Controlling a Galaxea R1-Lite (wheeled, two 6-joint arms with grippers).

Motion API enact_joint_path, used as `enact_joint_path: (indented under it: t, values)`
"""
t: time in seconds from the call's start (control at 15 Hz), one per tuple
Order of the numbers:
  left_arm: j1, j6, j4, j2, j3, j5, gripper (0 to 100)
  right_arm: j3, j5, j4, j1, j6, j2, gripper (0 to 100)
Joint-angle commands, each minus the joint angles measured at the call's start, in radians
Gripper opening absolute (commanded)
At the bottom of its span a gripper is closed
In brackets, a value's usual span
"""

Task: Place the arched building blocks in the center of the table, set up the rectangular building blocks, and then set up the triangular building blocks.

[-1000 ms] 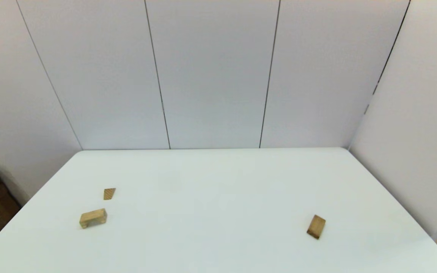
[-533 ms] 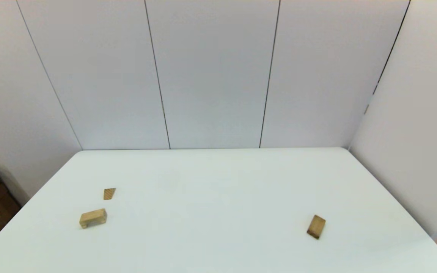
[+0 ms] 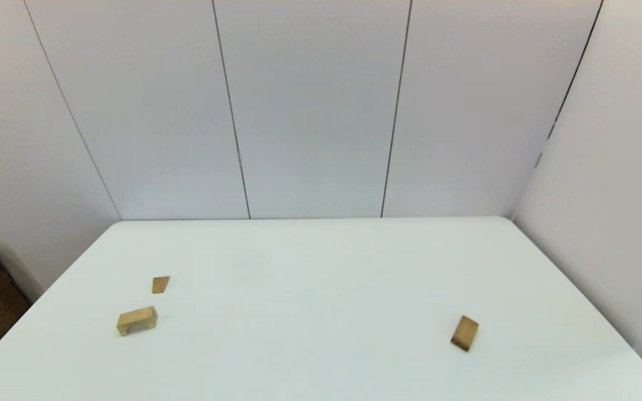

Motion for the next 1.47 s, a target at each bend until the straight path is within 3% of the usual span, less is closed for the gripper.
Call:
enact_joint_path:
  t: [0.07, 0.4, 0.67, 0.87, 1.07, 1.33, 1.47]
  values:
    - [-0.001, -0.007, 0.179, 0.066, -0.152, -0.029, 100, 0.002, 0.000, 0.000, 0.000, 0.000, -0.002, 100]
    - [-0.001, -0.045, 0.288, 0.337, -0.344, -0.033, 100, 0.002, 0.000, 0.000, 0.000, -0.003, -0.002, 100]
    - [-0.006, -0.047, 0.618, 0.521, -0.605, -0.065, 100, 0.002, 0.002, 0.000, 0.000, -0.006, -0.002, 100]
    - [-0.003, -0.052, 0.708, 0.656, -0.694, -0.059, 100, 0.002, 0.002, 0.000, 0.000, -0.006, -0.002, 100]
    - [0.000, -0.095, 0.695, 0.765, -0.688, -0.054, 100, 0.002, 0.002, 0.000, 0.000, -0.006, -0.002, 100]
    - [0.000, -0.139, 0.534, 0.895, -0.595, -0.051, 100, 0.002, 0.000, 0.002, 0.000, -0.002, -0.002, 100]
    - [0.000, -0.145, 0.518, 0.937, -0.583, -0.049, 100, 0.002, 0.000, 0.000, 0.000, 0.000, -0.002, 100]
